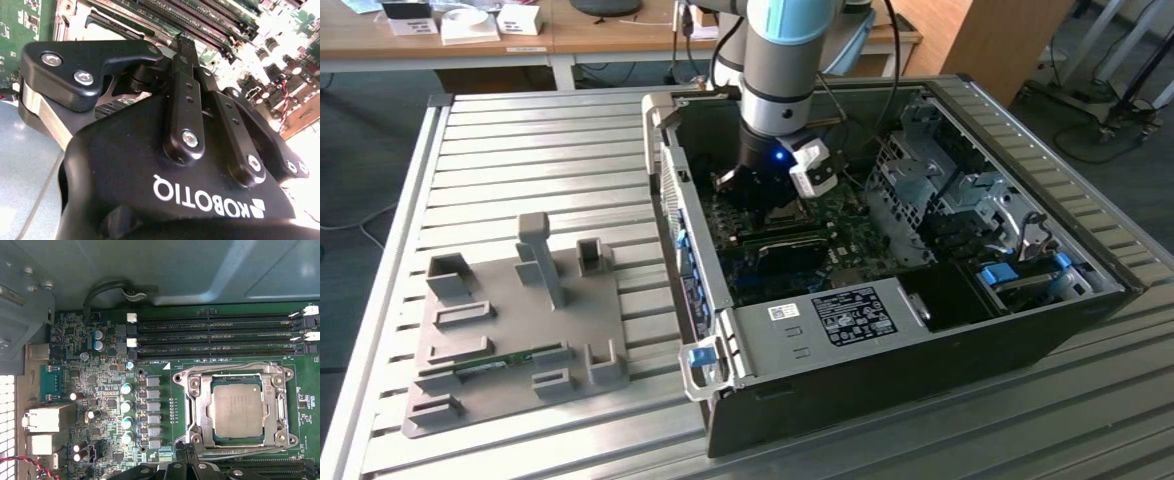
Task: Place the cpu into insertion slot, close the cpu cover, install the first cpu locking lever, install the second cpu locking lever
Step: 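Install the second cpu locking lever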
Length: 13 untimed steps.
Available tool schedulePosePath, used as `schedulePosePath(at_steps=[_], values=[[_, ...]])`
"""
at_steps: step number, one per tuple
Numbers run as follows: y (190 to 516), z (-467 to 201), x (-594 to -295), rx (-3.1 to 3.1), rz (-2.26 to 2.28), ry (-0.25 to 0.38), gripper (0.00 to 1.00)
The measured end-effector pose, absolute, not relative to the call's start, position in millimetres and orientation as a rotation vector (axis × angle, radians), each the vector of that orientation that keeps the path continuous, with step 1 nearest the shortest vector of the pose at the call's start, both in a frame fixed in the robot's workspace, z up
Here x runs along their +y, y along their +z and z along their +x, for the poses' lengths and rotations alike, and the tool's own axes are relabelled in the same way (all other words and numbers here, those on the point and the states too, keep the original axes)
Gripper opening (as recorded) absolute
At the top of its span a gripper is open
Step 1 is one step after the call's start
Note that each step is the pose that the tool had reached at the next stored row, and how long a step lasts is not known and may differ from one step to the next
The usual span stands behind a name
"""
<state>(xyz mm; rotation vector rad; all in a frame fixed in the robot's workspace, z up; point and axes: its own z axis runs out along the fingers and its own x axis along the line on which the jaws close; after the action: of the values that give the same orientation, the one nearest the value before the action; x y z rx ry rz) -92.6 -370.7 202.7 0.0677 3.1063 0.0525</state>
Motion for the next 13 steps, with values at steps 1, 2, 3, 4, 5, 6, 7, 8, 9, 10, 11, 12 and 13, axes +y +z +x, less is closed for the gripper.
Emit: schedulePosePath(at_steps=[1, 2, 3, 4, 5, 6, 7, 8, 9, 10, 11, 12, 13], values=[[202.3, -92.6, -370.7, 3.106, 0.068, 0.055, 0.11], [202.0, -92.6, -370.8, 3.106, 0.068, 0.056, 0.11], [201.6, -92.7, -370.8, 3.106, 0.068, 0.058, 0.11], [201.4, -92.8, -370.8, 3.106, 0.068, 0.059, 0.11], [201.2, -92.8, -370.8, 3.106, 0.068, 0.061, 0.11], [201.0, -92.8, -370.8, 3.106, 0.068, 0.063, 0.11], [200.9, -92.9, -370.8, 3.106, 0.068, 0.064, 0.11], [200.7, -93.0, -370.8, 3.106, 0.068, 0.066, 0.11], [200.6, -93.1, -370.8, 3.106, 0.068, 0.068, 0.11], [200.4, -93.2, -370.8, 3.106, 0.068, 0.069, 0.11], [200.3, -93.3, -370.8, 3.106, 0.068, 0.070, 0.11], [200.2, -93.5, -370.8, 3.106, 0.068, 0.071, 0.11], [200.0, -93.7, -370.8, 3.106, 0.068, 0.072, 0.11]])
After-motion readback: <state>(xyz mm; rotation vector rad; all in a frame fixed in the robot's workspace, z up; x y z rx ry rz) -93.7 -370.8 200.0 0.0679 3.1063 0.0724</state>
